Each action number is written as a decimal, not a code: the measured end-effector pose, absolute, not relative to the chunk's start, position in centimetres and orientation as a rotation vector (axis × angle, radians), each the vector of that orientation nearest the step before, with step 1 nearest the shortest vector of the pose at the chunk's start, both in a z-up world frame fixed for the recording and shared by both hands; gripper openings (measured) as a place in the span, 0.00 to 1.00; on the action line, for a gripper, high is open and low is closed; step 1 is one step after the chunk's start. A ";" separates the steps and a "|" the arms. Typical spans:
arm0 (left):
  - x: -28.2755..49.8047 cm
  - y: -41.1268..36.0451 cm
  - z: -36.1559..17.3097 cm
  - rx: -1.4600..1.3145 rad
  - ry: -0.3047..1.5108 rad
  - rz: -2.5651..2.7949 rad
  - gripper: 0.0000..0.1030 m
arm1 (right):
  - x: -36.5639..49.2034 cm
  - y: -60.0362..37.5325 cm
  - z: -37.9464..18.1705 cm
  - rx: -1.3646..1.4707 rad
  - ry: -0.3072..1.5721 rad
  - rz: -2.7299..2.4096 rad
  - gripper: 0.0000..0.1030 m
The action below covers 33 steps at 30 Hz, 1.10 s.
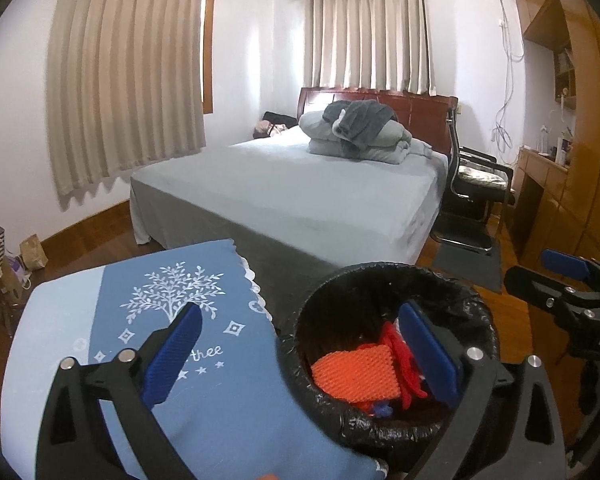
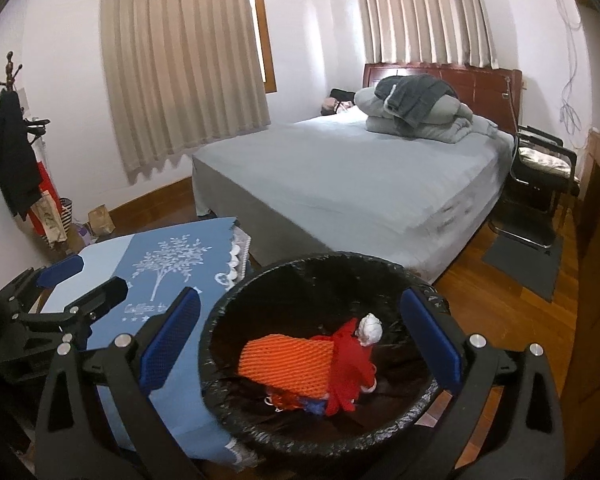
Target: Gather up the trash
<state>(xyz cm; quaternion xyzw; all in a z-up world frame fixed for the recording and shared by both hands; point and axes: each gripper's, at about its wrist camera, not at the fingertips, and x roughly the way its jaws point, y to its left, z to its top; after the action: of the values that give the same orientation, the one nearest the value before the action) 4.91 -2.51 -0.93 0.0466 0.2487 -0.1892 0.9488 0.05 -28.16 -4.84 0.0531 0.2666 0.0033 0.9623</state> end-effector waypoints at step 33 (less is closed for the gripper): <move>2.7 -1.0 0.7 0.069 0.457 -0.353 0.94 | -1.0 -25.9 -4.1 0.087 0.524 0.034 0.95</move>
<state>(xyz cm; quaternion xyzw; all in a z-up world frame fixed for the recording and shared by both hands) 2.72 -1.00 0.70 0.0338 0.2251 -0.1741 0.9581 -1.01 -25.90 -4.07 0.0427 0.2590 0.0169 0.9648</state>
